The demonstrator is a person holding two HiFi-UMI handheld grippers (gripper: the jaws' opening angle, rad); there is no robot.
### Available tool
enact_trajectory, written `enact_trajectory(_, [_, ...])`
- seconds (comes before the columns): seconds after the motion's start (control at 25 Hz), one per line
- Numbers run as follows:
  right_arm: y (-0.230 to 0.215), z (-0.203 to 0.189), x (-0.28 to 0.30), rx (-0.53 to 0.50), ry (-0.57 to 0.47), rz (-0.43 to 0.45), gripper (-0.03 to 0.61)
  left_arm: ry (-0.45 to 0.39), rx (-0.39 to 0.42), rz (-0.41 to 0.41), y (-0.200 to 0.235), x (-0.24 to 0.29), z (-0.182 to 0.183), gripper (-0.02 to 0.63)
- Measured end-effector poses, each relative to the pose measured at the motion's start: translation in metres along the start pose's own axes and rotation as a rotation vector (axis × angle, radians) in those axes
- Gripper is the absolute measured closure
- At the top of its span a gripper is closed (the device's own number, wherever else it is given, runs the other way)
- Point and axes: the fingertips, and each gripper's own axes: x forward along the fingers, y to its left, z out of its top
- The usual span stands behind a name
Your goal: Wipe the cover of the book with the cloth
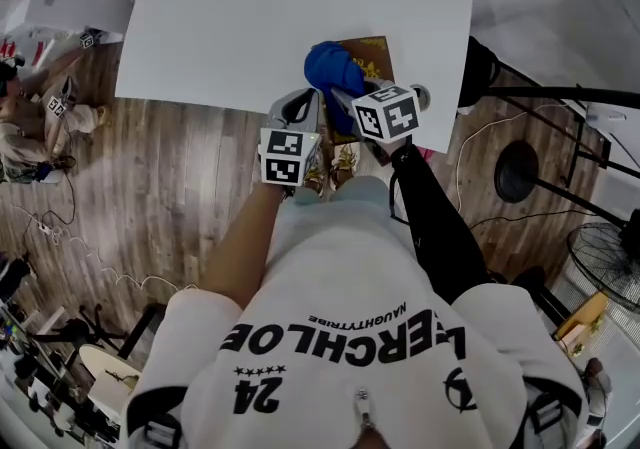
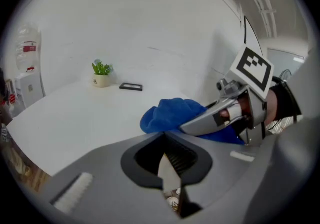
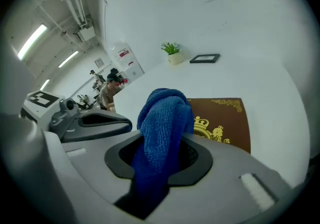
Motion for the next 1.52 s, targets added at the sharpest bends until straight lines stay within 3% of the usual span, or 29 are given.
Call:
enact_trajectory(0.24, [-0.021,0.016,0.004,-0.002,-0.047,-0.125,0.472,-0.036,0.005,0.022,0.005,0.000,0.014,0.556])
enact_trajectory(0.56, [0.003,-0.009,-0.001,0.053,0.017,0.034,0.472,-0.011,0.004,0.008,-0.001,0.001,0.003,0.555])
enact_trajectory(0.76, [0.001,-0.006,-0.001,0.044,0.007,-0.015,0.474,-0.003,0.002,0.005,0.000,0.000,0.001,0.555])
enact_trajectory(0.92, [-0.027,-0.010,-0.017,0.074,-0.013,-0.130,0.474,-0.012,0.012,-0.003,-0.005,0.004,0.004,0.555])
enact_trajectory(1.04, [-0.059,-0.016,-0.039,0.111,-0.031,-0.230,0.474,0.020,0.018,-0.023,-0.014,0.006,-0.004,0.555])
enact_trajectory(1.24, [-0.099,-0.026,-0.072,0.194,-0.078,-0.320,0.474,0.054,0.022,-0.033,-0.016,0.006,-0.019,0.555])
enact_trajectory(1.36, [-0.104,-0.028,-0.079,0.211,-0.096,-0.320,0.474,0.066,0.021,-0.024,-0.013,0.003,-0.023,0.555])
enact_trajectory(1.52, [-0.091,-0.021,-0.085,0.193,-0.153,-0.268,0.473,0.203,0.008,0.006,-0.011,0.004,-0.044,0.555])
